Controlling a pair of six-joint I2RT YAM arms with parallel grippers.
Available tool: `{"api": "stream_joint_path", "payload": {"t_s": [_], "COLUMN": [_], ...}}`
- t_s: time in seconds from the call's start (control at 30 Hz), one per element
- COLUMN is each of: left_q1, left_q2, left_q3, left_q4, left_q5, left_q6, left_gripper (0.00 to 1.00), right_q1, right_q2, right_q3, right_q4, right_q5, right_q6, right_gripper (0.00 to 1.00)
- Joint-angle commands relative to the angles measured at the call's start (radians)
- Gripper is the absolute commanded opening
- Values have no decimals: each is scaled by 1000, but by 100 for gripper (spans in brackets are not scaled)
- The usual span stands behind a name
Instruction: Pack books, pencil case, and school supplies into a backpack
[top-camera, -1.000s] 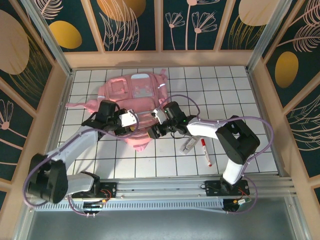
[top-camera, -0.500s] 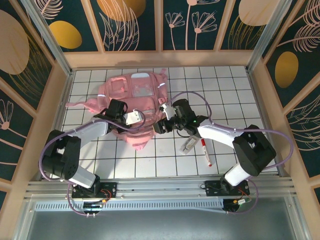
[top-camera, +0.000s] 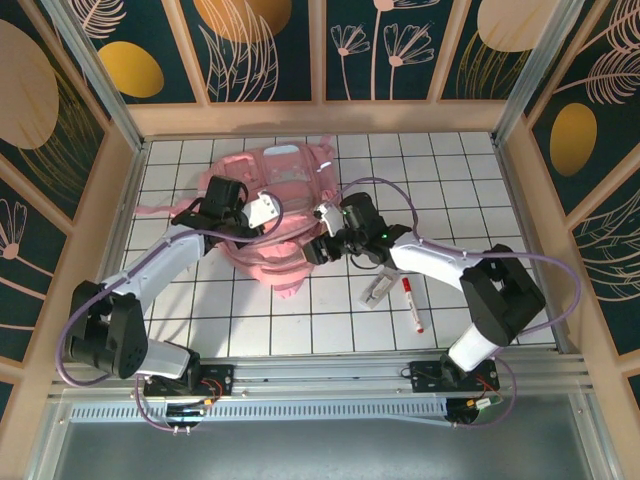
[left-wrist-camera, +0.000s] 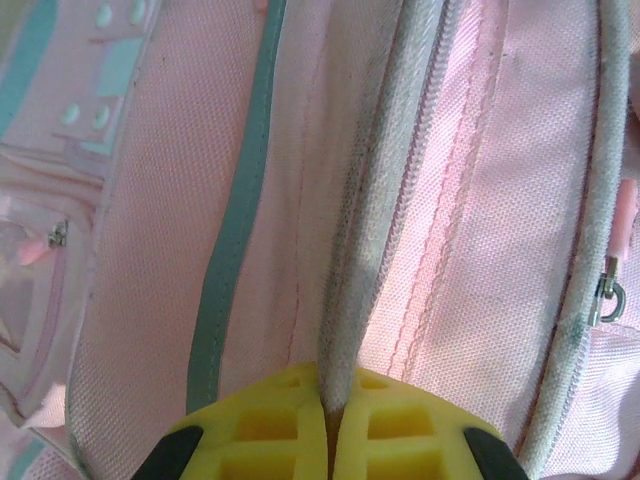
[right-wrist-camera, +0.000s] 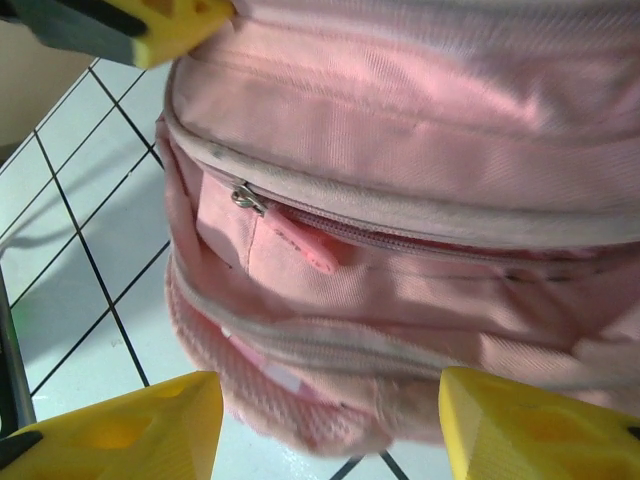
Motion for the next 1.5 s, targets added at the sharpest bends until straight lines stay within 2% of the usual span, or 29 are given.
{"api": "stream_joint_path", "payload": {"t_s": [0.0, 0.23, 0.33, 0.43, 0.63, 0.73, 0.8, 0.9, 1.03, 1.27, 1.33, 1.4, 1.47], "left_q1": [-2, -1, -1, -1, -1, -1, -1, -1, -2, -1, -2, -2, -2], "left_q2": [-32, -36, -43, -38, -15, -17, -14, -9, -17, -28, -31, -36, -36], "left_q3": [60, 65, 56, 58, 71, 66, 68, 68, 53, 24, 16, 11, 8], "left_q4": [-34, -34, -20, -19, -32, -30, -31, -34, -31, -29, -21, -13, -5], "left_q5": [137, 173, 191, 202, 204, 205, 197, 196, 191, 172, 177, 186, 188], "left_q6": [-94, -120, -145, -166, -190, -190, -193, -192, -184, -182, -189, -192, -197], "left_gripper": [0, 0, 0, 0, 0, 0, 0, 0, 0, 0, 0, 0, 0], "right_q1": [17, 36, 36, 46, 75, 74, 73, 74, 72, 71, 77, 88, 99], "right_q2": [29, 26, 53, 86, 108, 99, 93, 84, 72, 42, 44, 54, 68], "right_q3": [22, -2, 6, 34, 33, 15, 9, 10, 3, -66, -86, -94, -87], "right_q4": [-7, 72, 92, 72, 63, 96, 114, 126, 138, 221, 250, 275, 287], "right_q5": [-6, -7, -50, -93, -56, -59, -55, -59, -80, -108, -75, -52, -27], "right_q6": [-15, -112, -141, -138, -79, -40, -19, -2, 5, 74, 115, 131, 138], "right_gripper": [60, 60, 60, 59, 56, 45, 29, 11, 0, 0, 15, 22, 24]}}
